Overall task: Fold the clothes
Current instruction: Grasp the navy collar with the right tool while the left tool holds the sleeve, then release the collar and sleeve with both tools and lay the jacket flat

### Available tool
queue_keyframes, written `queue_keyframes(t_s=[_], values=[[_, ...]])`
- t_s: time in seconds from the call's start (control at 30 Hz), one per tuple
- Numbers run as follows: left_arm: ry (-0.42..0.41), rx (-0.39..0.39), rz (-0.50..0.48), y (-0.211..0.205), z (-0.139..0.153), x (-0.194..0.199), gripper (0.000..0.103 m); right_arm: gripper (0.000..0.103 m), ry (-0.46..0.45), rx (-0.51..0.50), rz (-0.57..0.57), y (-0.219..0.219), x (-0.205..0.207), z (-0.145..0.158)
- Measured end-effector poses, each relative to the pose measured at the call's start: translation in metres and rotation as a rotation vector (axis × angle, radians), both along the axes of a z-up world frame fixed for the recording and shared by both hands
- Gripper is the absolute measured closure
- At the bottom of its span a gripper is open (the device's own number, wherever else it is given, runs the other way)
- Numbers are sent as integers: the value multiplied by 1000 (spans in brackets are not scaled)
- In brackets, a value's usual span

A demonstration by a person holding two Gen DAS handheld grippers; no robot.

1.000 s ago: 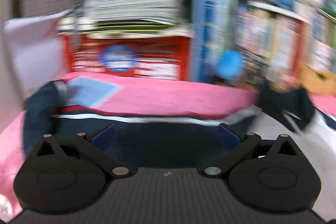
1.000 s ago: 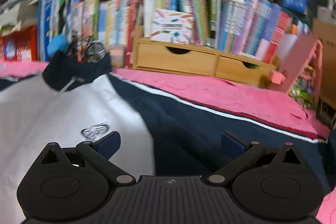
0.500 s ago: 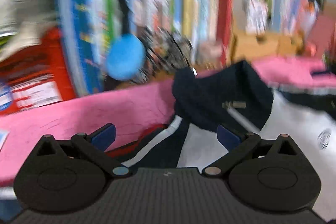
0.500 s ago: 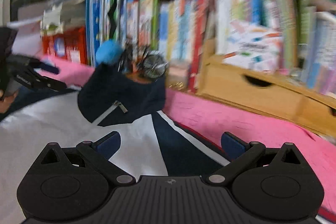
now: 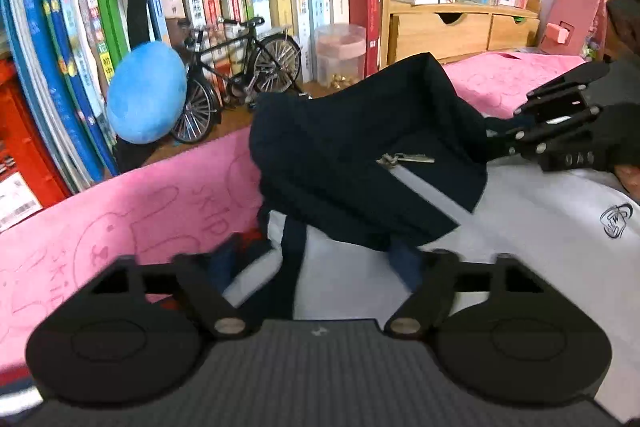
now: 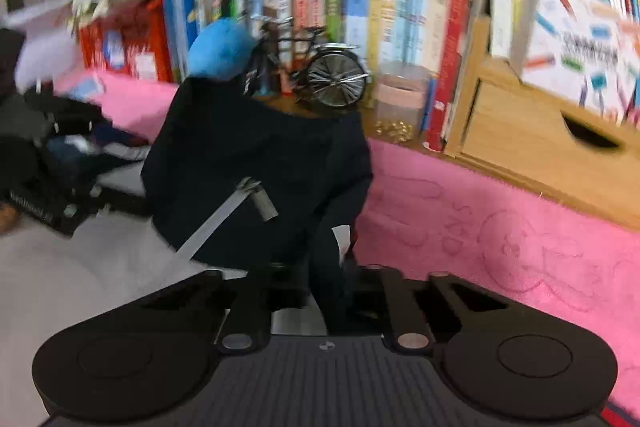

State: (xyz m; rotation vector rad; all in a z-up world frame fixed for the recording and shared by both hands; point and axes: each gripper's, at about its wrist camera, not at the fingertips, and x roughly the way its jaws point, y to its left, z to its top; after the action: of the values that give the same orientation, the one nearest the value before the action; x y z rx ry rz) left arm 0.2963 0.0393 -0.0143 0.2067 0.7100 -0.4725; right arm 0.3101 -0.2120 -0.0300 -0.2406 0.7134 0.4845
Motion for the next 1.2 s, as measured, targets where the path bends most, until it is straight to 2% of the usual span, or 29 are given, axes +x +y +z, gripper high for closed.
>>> queue_keyframes(t_s=[0.07, 0.17, 0.2, 0.23, 0.27, 0.3, 0.33, 0.43, 0.5, 0.6, 0.63, 0.7, 0.73, 0.77, 0.8, 0.83, 0.87, 0.97, 1.1, 1.17, 1.2], values=[[-21, 11, 29, -8, 3, -5, 59, 92, -42, -56, -20, 9, -9, 5], [-82, 51, 69, -19, 9, -5, 67, 93, -133, -113, -67, 13, -13, 16], [-95, 50, 87, -23, 10, -2, 68, 93, -164, -134, -82, 15, -13, 19], [-120, 49, 116, -26, 13, 5, 72, 94, -183, -153, -101, 14, -10, 22], [-145, 48, 146, -30, 16, 11, 95, 94, -200, -171, -120, 14, -7, 24], [-169, 63, 185, -33, 17, 20, 101, 94, -207, -179, -136, 13, -2, 24], [-193, 79, 225, -36, 18, 29, 101, 94, -213, -185, -153, 11, 3, 24], [-137, -14, 299, -28, 14, 55, 101, 93, -184, -187, -210, 4, 27, 11], [-136, -17, 304, -23, 11, 50, 100, 93, -155, -201, -243, 2, 43, -3], [-140, 6, 277, -16, 13, 34, 84, 89, -159, -205, -269, -1, 63, -16], [-131, 19, 278, -14, 16, 27, 76, 86, -160, -197, -288, -2, 68, -16], [-107, 34, 284, -11, 24, 12, 71, 81, -140, -135, -318, -11, 69, -7], [-96, 22, 279, -8, 28, 0, 68, 72, -129, -98, -326, -17, 66, -1], [-87, 2, 260, -5, 30, -15, 55, 65, -119, -61, -329, -23, 62, 6], [-77, -19, 241, -2, 32, -30, 45, 44, -113, -17, -305, -30, 51, 15], [-70, -28, 227, 0, 32, -46, 24, 28, -113, 32, -257, -38, 36, 26], [-63, -28, 219, 1, 30, -63, 15, 25, -124, 72, -206, -47, 15, 36], [-16, -18, 218, -1, 22, -101, 14, 23, -147, 125, -69, -62, -57, 57], [25, -61, 213, -3, 20, -147, 14, 22, -110, 134, 78, -60, -156, 60], [34, -67, 157, -8, 21, -172, 0, 21, -76, 148, 136, -69, -200, 50], [26, -3, 140, -14, 17, -184, 0, 19, -57, 141, 148, -74, -218, 44]])
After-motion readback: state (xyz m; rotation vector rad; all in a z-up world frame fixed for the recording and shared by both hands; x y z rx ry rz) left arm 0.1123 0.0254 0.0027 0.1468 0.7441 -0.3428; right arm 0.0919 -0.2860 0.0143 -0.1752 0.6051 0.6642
